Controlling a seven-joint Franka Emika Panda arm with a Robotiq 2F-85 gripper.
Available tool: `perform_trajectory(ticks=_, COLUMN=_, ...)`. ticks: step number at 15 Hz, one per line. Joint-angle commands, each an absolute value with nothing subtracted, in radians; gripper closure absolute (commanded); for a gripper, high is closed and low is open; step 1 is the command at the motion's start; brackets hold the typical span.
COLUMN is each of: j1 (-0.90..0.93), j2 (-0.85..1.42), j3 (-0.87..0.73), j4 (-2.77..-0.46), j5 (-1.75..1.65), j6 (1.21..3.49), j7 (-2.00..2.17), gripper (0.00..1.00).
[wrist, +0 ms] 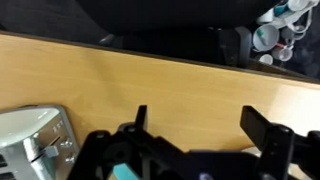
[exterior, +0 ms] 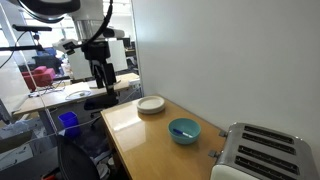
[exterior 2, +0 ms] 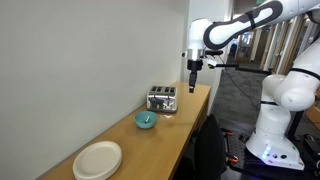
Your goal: Take the marker from the bowl and put it on the table
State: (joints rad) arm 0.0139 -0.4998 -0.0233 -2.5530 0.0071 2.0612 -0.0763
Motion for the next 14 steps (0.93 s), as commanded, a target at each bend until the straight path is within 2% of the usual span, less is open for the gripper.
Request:
perform_trajectory(ticks=1, j1=0.013, j2=-0.500, j3=-0.022, j4=-2.551, j5=0.008, j6=2.059, j7=-0.076, gripper=0.00)
perform_trajectory(ticks=7, j1=0.000, j2=-0.407, j3=-0.005, j4=-2.485, j5=0.026, j6=2.127, j7=0.034, gripper=0.00)
perform_trajectory(ticks=14, j1=-0.008, j2=0.047, j3=0.030, j4=-2.170, j5=0.002, j6=2.249, j7=0.421, gripper=0.00)
